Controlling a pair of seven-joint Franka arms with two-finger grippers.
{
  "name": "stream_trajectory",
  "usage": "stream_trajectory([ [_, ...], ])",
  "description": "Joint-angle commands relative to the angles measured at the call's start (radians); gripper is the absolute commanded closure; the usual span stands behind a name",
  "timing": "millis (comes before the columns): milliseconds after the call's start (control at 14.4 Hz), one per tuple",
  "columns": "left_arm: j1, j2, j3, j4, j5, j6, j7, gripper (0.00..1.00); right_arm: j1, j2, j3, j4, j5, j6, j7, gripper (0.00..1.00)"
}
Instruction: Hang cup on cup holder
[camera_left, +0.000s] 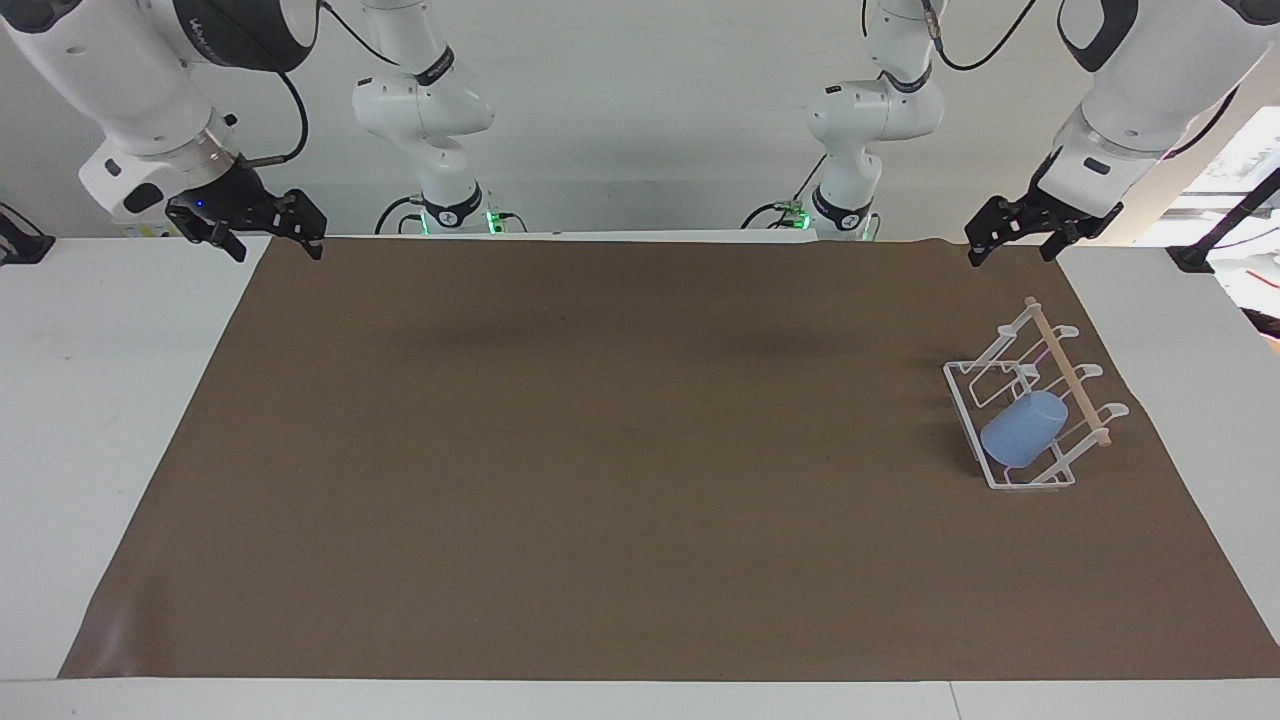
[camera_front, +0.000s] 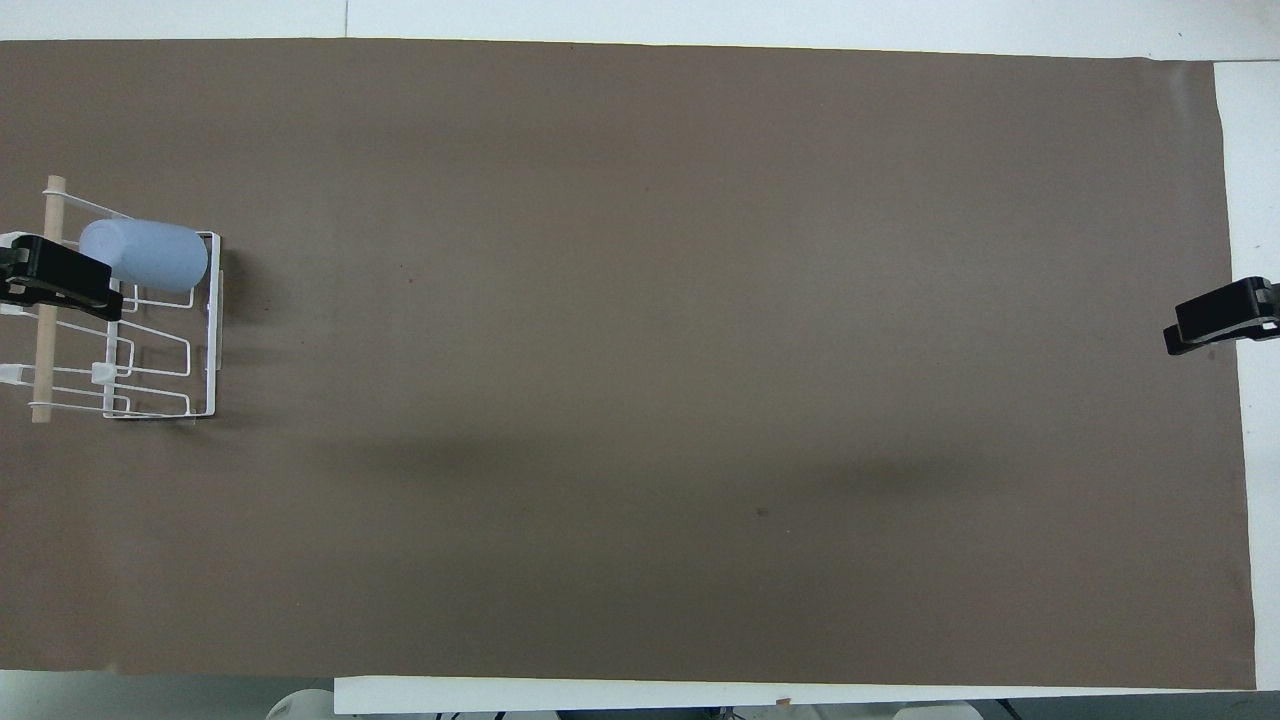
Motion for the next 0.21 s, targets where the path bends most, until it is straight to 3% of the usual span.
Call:
stream_trajectory([
  [0,0.013,0.001,0.001,0.019,-0.034,-0.034,0.073,0.01,-0.006,-0.022,0.003,-0.026,0.015,0.004,0.0,0.01],
  [139,0.013,0.0,-0.003,0.019,-0.029,-0.031,0.07,0.01,-0.006,-0.022,0.003,-0.026,0.015,0.004,0.0,0.01],
])
